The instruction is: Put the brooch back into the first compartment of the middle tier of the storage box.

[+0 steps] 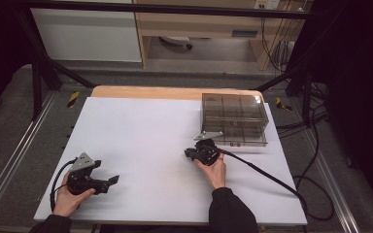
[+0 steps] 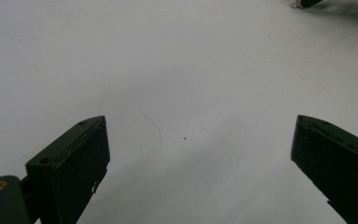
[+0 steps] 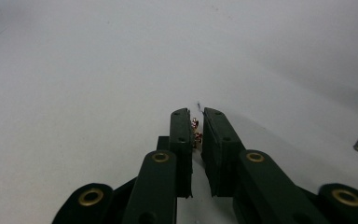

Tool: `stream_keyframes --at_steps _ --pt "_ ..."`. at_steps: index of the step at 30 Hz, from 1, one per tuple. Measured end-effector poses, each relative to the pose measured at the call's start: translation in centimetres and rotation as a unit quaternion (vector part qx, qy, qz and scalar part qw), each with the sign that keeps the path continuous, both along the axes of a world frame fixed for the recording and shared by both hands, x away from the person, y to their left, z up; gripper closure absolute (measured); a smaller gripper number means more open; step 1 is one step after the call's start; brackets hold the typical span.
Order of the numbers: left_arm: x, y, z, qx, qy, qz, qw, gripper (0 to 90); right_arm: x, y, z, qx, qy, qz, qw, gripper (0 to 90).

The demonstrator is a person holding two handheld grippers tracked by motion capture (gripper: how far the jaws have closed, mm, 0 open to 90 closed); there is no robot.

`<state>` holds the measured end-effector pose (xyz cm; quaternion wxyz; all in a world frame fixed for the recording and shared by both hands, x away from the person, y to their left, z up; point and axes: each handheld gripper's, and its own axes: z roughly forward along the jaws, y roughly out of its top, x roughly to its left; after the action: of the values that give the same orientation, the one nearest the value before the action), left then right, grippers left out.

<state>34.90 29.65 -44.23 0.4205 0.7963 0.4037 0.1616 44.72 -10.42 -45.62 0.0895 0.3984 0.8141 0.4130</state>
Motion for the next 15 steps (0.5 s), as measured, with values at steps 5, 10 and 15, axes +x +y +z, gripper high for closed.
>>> stream_keyframes --at_steps 5,10,15 --pt "0.0 0.01 0.0 0.0 0.0 0.0 1.0 4.4 0.04 0.05 -0.19 0.001 0.005 0.003 1.0 85.2" --pt "-0.01 0.0 0.01 0.0 0.0 0.0 1.0 4.4 0.02 0.07 -0.21 0.003 0.007 0.005 1.0 87.8" --pt "-0.02 0.0 0.01 0.0 0.0 0.0 1.0 4.4 0.02 0.04 -0.16 0.003 0.01 0.006 0.9999 88.5"
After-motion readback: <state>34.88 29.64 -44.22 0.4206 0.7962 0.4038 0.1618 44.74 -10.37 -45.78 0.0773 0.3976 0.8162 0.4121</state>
